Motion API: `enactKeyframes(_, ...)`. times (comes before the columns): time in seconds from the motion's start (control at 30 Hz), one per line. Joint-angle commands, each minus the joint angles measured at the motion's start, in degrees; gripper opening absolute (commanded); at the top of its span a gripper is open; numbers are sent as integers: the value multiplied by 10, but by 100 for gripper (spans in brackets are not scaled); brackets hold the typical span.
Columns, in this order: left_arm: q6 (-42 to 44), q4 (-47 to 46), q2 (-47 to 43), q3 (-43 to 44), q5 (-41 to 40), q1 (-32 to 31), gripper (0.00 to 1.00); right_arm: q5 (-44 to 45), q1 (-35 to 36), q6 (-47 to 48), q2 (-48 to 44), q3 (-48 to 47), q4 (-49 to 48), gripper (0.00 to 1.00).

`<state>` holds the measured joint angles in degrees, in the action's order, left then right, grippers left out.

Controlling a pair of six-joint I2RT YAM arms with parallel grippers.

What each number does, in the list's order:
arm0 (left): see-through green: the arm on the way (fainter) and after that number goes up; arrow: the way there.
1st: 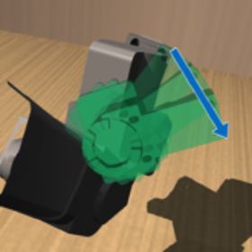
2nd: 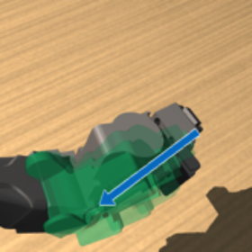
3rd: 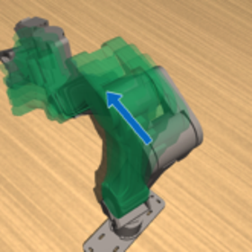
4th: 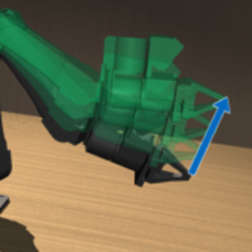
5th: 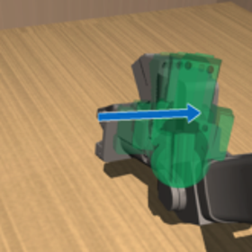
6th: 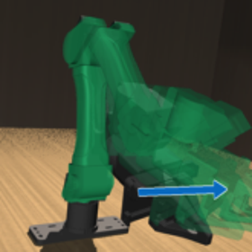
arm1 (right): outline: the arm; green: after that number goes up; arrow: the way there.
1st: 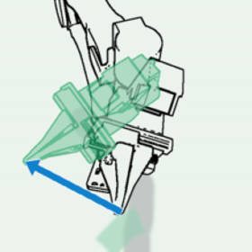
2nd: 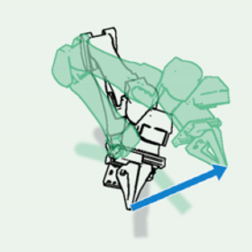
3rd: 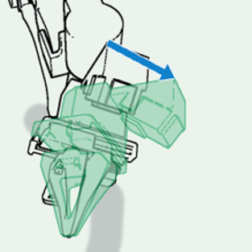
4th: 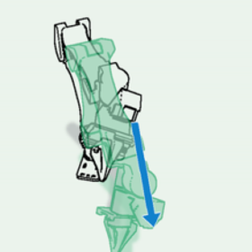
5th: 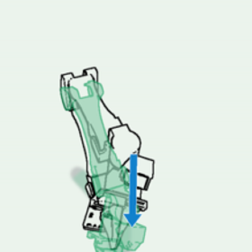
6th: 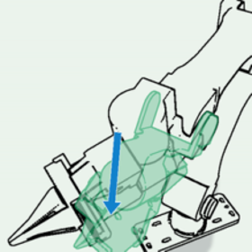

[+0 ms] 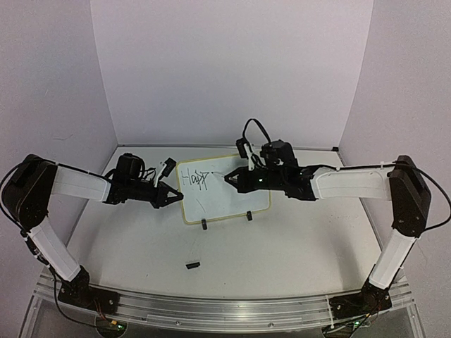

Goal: Write a sentence on the whiteboard

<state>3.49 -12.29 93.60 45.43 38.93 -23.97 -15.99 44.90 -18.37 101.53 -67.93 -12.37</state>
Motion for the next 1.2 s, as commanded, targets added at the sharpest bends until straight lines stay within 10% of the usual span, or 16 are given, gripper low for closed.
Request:
enactKeyframes(0.0,22,23,3,19,-57,-1,0,12,-4,-4,15,-21,0,0)
enactKeyframes(1.17,23,22,1,18,-59,-1,0,3,-3,1,-35,-5,-16,0)
